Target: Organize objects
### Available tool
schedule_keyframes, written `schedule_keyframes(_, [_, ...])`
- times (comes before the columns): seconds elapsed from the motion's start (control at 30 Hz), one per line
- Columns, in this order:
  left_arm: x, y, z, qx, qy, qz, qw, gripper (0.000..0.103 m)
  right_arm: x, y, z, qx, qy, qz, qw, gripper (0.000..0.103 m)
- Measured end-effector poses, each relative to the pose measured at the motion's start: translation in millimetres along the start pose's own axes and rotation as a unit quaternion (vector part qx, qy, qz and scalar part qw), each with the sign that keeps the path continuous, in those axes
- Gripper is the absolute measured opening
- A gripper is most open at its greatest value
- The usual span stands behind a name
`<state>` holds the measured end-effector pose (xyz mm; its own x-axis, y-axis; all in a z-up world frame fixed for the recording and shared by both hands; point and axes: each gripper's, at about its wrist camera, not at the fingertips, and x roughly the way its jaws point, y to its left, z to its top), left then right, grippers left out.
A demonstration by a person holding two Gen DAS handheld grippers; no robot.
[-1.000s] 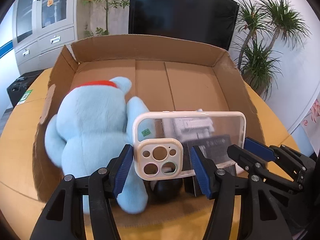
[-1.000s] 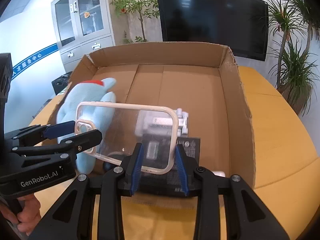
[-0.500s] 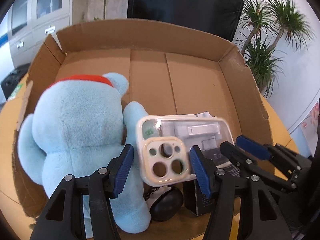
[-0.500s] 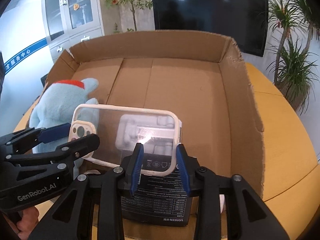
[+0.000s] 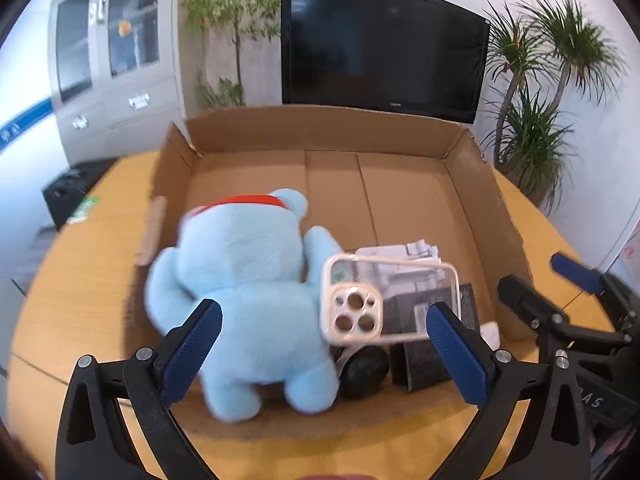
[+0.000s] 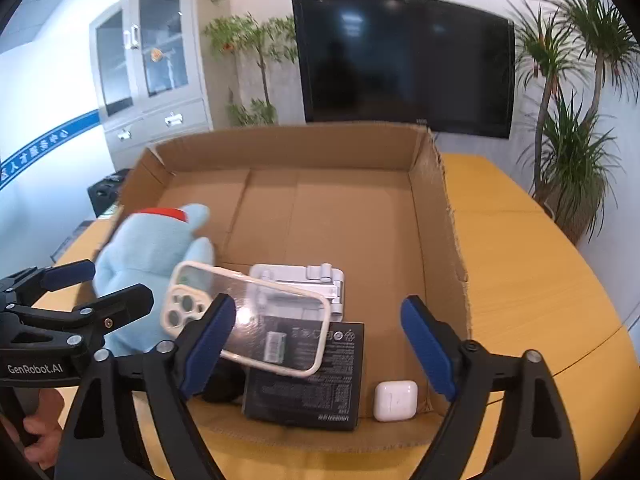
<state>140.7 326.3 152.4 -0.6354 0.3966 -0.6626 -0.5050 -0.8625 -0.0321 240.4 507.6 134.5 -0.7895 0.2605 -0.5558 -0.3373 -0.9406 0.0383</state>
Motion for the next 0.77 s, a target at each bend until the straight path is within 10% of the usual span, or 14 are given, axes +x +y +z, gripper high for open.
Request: schedule_keyframes(0.77, [-73,27,-124,-0.042,-0.027,0.030,0.9983,0.103,-79,67,-80,-0.082,-0.071,-0.007,0.994,0.102])
